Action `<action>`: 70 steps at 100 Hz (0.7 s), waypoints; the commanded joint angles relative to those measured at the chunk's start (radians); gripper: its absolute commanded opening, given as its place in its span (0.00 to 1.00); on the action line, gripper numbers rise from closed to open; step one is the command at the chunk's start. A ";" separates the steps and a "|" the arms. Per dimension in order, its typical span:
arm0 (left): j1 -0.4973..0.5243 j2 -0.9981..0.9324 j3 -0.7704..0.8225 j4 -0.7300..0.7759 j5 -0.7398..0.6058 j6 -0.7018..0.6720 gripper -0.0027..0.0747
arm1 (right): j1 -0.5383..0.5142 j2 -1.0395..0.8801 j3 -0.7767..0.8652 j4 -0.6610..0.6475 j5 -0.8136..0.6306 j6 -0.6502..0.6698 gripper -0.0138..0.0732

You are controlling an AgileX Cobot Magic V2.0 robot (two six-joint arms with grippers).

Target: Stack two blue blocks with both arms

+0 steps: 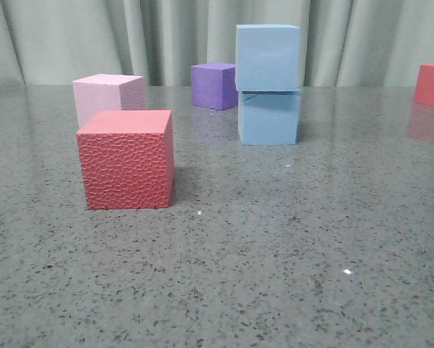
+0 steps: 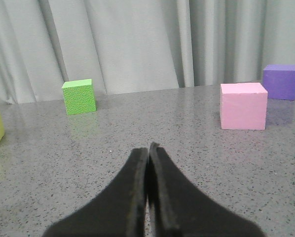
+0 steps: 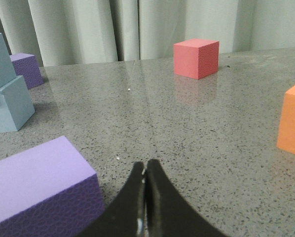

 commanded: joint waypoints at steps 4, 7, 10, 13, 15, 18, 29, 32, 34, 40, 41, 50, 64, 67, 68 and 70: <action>-0.008 -0.033 0.042 -0.001 -0.083 -0.011 0.01 | -0.005 -0.010 -0.017 -0.017 -0.088 -0.005 0.08; -0.008 -0.033 0.042 -0.001 -0.083 -0.011 0.01 | -0.005 -0.010 -0.017 -0.016 -0.087 -0.005 0.08; -0.008 -0.033 0.042 -0.001 -0.083 -0.011 0.01 | -0.005 -0.010 -0.017 -0.016 -0.085 -0.005 0.08; -0.008 -0.033 0.042 -0.001 -0.083 -0.011 0.01 | -0.005 -0.010 -0.017 -0.016 -0.083 -0.005 0.08; -0.008 -0.033 0.042 -0.001 -0.083 -0.011 0.01 | -0.005 -0.010 -0.017 -0.016 -0.080 -0.005 0.08; -0.008 -0.033 0.042 -0.001 -0.083 -0.011 0.01 | -0.005 -0.010 -0.017 -0.016 -0.079 -0.005 0.08; -0.008 -0.033 0.042 -0.001 -0.083 -0.011 0.01 | -0.005 -0.010 -0.017 -0.016 -0.079 -0.005 0.08; -0.008 -0.033 0.042 -0.001 -0.083 -0.011 0.01 | -0.005 -0.010 -0.017 -0.016 -0.079 -0.005 0.08; -0.008 -0.033 0.042 -0.001 -0.083 -0.011 0.01 | -0.005 -0.010 -0.017 -0.016 -0.079 -0.005 0.08; -0.008 -0.033 0.042 -0.001 -0.083 -0.011 0.01 | -0.005 -0.010 -0.017 -0.016 -0.079 -0.005 0.08; -0.008 -0.033 0.042 -0.001 -0.083 -0.011 0.01 | -0.005 -0.010 -0.017 -0.016 -0.079 -0.005 0.08; -0.008 -0.033 0.042 -0.001 -0.083 -0.011 0.01 | -0.005 -0.010 -0.017 -0.016 -0.079 -0.005 0.08; -0.008 -0.033 0.042 -0.001 -0.083 -0.011 0.01 | -0.005 -0.010 -0.017 -0.016 -0.079 -0.005 0.08; -0.008 -0.033 0.042 -0.001 -0.083 -0.011 0.01 | -0.005 -0.010 -0.017 -0.016 -0.079 -0.005 0.08; -0.008 -0.033 0.042 -0.001 -0.083 -0.011 0.01 | -0.005 -0.010 -0.017 -0.016 -0.079 -0.005 0.08; -0.008 -0.033 0.042 -0.001 -0.083 -0.011 0.01 | -0.005 -0.010 -0.017 -0.016 -0.079 -0.005 0.08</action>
